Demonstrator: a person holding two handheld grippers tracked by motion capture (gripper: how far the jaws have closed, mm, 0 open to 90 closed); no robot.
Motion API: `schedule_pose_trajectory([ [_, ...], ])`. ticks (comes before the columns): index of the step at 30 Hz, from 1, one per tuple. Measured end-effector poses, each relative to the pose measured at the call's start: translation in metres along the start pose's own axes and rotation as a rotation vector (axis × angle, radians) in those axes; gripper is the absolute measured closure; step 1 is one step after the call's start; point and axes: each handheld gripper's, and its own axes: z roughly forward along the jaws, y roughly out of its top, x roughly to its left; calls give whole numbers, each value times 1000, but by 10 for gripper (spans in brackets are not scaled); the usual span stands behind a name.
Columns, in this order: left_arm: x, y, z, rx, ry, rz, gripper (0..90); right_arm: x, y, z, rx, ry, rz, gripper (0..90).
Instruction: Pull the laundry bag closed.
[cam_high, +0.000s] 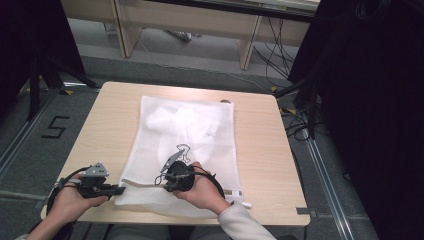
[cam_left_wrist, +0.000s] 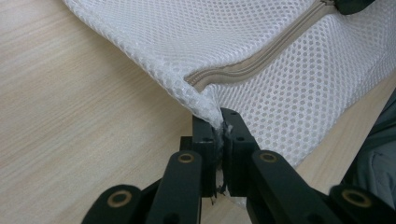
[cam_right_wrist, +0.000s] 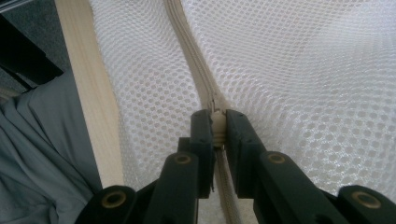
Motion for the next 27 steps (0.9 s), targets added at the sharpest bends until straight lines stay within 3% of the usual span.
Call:
schedule_pose_trajectory([
  [27, 0, 0, 0, -15, -2, -17, 848, -1, -2, -3, 9, 17, 8, 824],
])
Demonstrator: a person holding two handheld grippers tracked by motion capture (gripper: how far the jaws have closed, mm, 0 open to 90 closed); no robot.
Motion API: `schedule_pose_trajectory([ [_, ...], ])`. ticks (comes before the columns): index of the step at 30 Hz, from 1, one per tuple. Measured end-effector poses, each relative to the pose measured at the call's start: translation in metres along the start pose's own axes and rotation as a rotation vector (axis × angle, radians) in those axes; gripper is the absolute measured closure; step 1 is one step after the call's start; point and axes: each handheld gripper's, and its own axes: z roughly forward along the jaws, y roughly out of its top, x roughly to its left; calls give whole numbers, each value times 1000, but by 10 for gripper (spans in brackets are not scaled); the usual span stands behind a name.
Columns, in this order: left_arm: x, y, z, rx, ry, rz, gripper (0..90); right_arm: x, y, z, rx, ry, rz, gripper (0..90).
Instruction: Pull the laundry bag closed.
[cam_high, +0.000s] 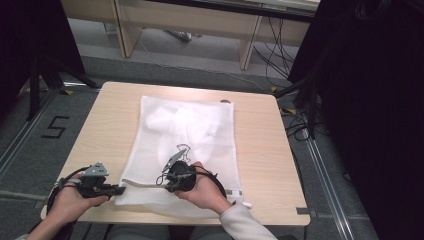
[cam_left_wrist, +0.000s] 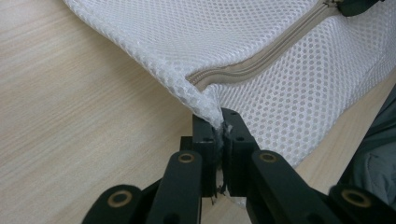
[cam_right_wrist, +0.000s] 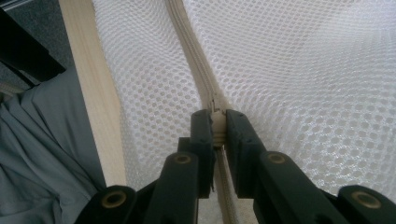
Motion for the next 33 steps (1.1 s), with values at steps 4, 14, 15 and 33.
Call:
schedule_pose_trajectory([
  [4, 0, 0, 0, -5, -2, 2, 849, 0, -1, 0, 11, 1, 11, 824],
  [14, -1, 1, -1, -20, -16, -30, 855, -1, -1, 4, 18, 1, -21, 824],
  [15, -1, 1, -1, -19, -14, -33, 855, 0, -1, 4, 22, -3, -14, 824],
  [33, -1, 2, -2, 12, 23, -8, 862, -7, -3, -1, 63, -16, 19, 825],
])
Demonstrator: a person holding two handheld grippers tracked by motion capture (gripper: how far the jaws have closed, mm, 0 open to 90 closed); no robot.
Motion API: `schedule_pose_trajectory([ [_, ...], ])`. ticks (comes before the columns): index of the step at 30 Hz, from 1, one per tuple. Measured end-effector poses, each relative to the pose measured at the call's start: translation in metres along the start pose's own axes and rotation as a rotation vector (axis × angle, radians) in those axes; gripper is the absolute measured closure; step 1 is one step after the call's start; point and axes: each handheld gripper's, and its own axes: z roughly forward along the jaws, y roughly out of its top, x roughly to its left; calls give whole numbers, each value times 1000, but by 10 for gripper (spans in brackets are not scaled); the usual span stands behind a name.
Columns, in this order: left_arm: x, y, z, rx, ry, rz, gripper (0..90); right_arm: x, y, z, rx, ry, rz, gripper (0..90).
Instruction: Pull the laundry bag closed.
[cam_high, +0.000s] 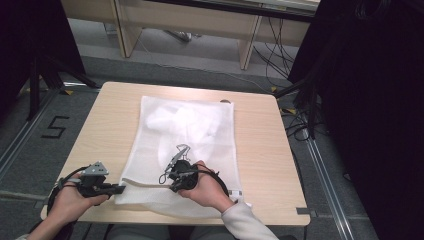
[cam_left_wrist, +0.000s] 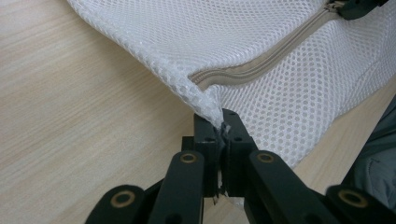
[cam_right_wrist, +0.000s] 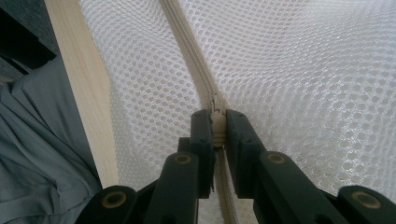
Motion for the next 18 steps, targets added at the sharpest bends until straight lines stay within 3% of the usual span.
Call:
schedule_pose_trajectory([
  [1, 1, 0, 0, 2, -15, 2, 862, 0, 0, 0, 0, 0, 0, 825],
  [11, 0, 0, 0, -9, -26, -9, 862, -1, -4, -3, 7, -7, -24, 825],
  [12, 0, 0, 0, -8, -28, -8, 862, 0, -4, -4, 4, 6, -4, 825],
  [18, 1, -1, 1, 2, -20, -10, 863, 1, -4, -6, -16, 14, -1, 825],
])
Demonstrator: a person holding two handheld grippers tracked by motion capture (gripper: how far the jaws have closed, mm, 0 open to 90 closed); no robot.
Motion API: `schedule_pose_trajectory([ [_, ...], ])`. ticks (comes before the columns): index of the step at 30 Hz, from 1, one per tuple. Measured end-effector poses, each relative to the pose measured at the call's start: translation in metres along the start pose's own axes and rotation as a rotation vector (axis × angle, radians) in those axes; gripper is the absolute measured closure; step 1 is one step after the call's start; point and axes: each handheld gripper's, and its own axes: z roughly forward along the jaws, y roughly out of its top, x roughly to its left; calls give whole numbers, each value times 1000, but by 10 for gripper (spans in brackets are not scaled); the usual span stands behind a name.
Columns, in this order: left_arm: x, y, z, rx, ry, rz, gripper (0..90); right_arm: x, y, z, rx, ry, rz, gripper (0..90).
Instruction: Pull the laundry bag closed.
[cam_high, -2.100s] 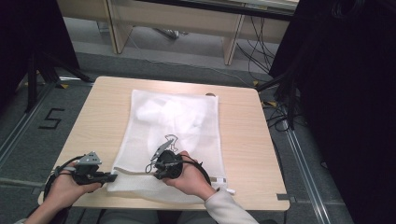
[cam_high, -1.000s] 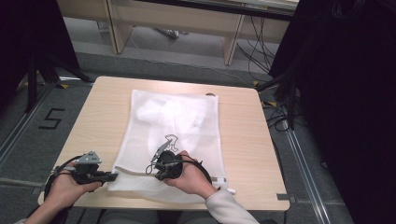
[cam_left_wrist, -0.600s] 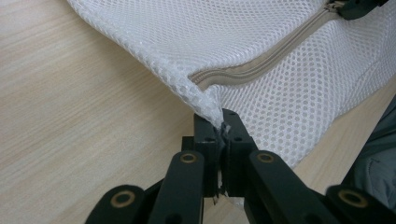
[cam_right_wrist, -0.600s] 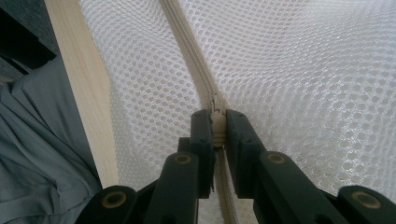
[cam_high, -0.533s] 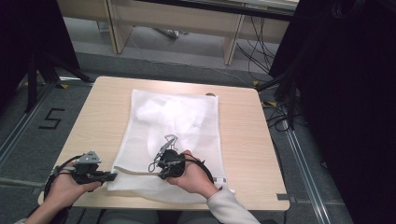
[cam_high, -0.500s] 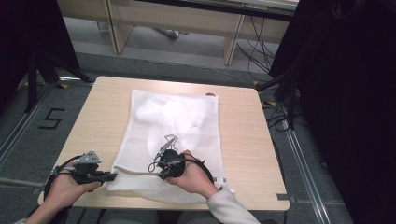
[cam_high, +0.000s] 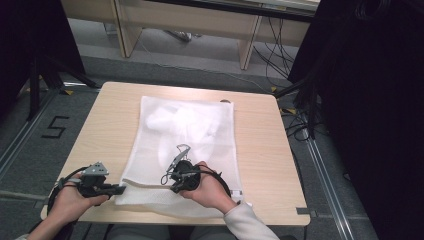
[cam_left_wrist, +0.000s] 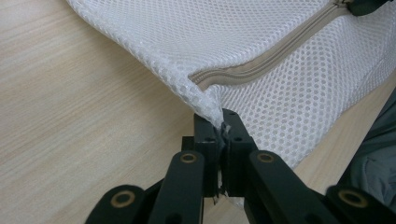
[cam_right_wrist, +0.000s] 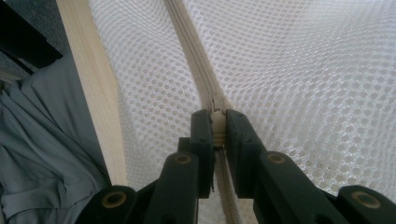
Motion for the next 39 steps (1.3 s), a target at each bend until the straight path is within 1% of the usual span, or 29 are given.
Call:
schedule_pose_trajectory([
  [3, -1, 0, 0, -6, -3, -4, 863, 0, 0, -2, 4, -4, -1, 825],
  [4, 1, 0, -1, 19, 39, 19, 863, 1, 1, -6, 26, -35, -3, 825],
  [5, 1, 0, -1, 19, 39, 19, 863, 1, 1, -6, 26, -35, -3, 825],
  [6, 2, -1, -2, -4, 8, -27, 863, -1, -3, -7, 23, -33, 4, 825],
  [8, 0, -1, -1, -7, -7, -15, 863, -5, -9, -8, 22, -25, 23, 825],
  [9, 0, -1, -1, -7, -7, -15, 863, -5, -9, -8, 22, -25, 23, 825],
  [11, -2, 0, 1, 5, -7, 2, 863, -7, -14, -8, 21, -27, 26, 825],
  [12, -1, 0, 1, 11, -8, 5, 863, -6, -14, -9, 19, -23, 26, 825],
  [13, -1, 0, 1, 5, -3, -5, 863, -6, -15, -9, 19, -26, 31, 825],
  [14, -1, 0, 0, 11, -7, 4, 863, -6, -15, -10, 18, -28, 26, 825],
  [15, -2, 0, 0, 6, -7, -2, 863, -6, -14, -9, 14, -25, 15, 825],
  [17, -2, 0, 0, 4, -6, -2, 863, -6, -15, -10, 14, -24, 21, 825],
  [19, -1, 0, 0, 10, 2, 9, 863, -7, -16, -10, 20, -28, 20, 825],
  [20, -2, 0, 0, 6, 1, -10, 863, -7, -16, -10, 21, -24, 18, 825],
  [21, -1, 0, 0, 6, 1, -9, 863, -7, -17, -11, 23, -29, 31, 825],
  [22, -2, 0, 0, 9, -1, -6, 863, -8, -18, -11, 20, -29, 28, 825],
  [23, -2, 0, 0, 6, -1, -3, 863, -8, -19, -12, 22, -29, 36, 825],
  [24, -1, 0, 1, 9, 5, 1, 863, -8, -20, -12, 19, -27, 32, 825],
  [25, -2, 0, 0, 9, 0, 3, 863, -8, -20, -11, 17, -21, 28, 825],
  [26, -1, 0, 0, 14, -1, 11, 863, -8, -20, -12, 17, -27, 28, 825],
  [29, -2, 0, 0, 7, 0, 1, 863, -8, -20, -12, 17, -27, 28, 825],
  [30, -1, 0, 0, 8, 6, 3, 863, -8, -20, -12, 17, -27, 28, 825],
  [32, -1, 0, 0, 14, 0, 10, 863, -8, -21, -13, 17, -31, 27, 825],
  [35, -1, 0, 0, 12, -3, 4, 863, -9, -22, -15, 16, -29, 33, 825],
  [36, -1, 0, 1, 11, 4, 4, 862, -9, -23, -15, 16, -33, 38, 825],
  [37, -2, 0, 1, 4, -2, -6, 862, -9, -23, -15, 16, -33, 38, 825],
  [38, -2, 0, 0, 18, 1, 12, 862, -10, -24, -14, 15, -28, 40, 824],
  [39, -1, 0, 0, 13, -3, 12, 862, -10, -24, -14, 16, -28, 40, 824],
])
